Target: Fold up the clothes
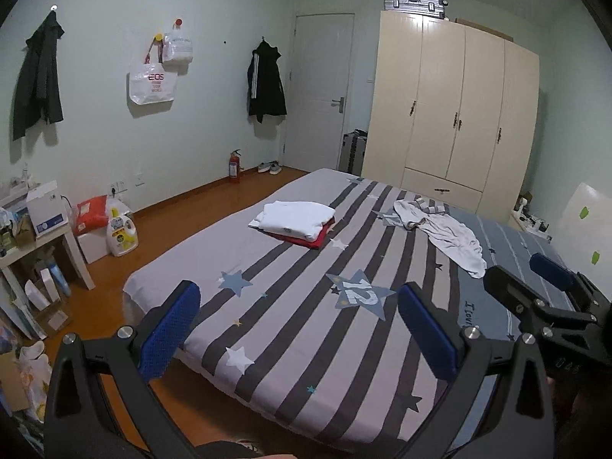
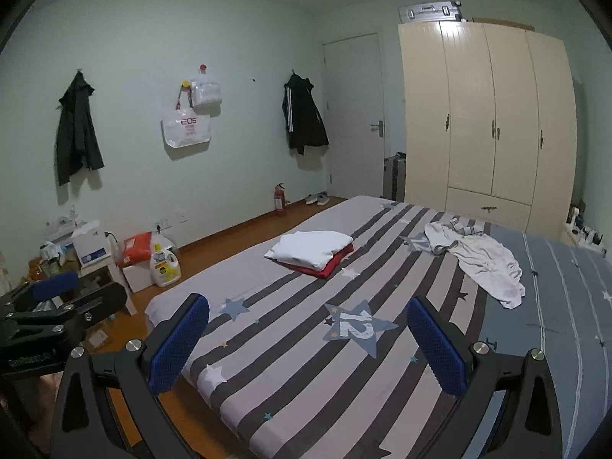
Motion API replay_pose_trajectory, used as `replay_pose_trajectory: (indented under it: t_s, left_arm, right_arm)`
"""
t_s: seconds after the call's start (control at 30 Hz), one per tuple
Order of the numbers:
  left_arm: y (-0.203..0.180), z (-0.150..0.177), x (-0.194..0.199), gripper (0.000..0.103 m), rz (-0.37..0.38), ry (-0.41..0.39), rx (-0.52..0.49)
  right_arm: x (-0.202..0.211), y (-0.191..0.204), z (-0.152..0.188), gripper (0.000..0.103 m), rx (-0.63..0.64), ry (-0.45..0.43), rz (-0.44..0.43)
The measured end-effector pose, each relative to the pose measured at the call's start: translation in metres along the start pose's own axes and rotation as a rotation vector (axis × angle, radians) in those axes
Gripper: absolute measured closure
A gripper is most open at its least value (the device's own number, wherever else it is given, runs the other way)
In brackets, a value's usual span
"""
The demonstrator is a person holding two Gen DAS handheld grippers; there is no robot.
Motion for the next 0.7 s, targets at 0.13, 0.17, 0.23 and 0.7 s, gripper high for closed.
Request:
replay_pose_trajectory:
  t_s: [0.13,0.17,0.23,0.7]
  left_arm:
    - [-0.004,0.001,0.005,0.001,-0.013,-0.010,-0.002]
    - [-0.005,0.001,0.006,0.001,-0.016,-0.013,-0.003]
    - [-0.009,0.001,0.008,0.001,-0.019,-0.017,-0.001]
    - [-0.022,0.008,0.007,0.001,-0.043,-0.033,-0.021]
  right_arm:
    - [0.007,0.000,-0.003,0.001,-0.014,-0.015,0.001]
    - [0.007,-0.001,-0.003,0.001,-0.016,-0.015,0.001]
    - [0.008,-0.002,-0.004,0.001,-0.018,-0.019,-0.001]
    - [0.004,-0.009,-0.001,0.001,-0.022,-0.019,0.004]
Point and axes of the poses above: each gripper's, at about its wrist camera, not at the fingertips, and x roughly against the way its jaws point, y to its left, z to its underside, the point moved 3 cm from there along -x, roughly the way its jaws point, and after that the axes turned 3 degrees about y, right-handed, at the moved point
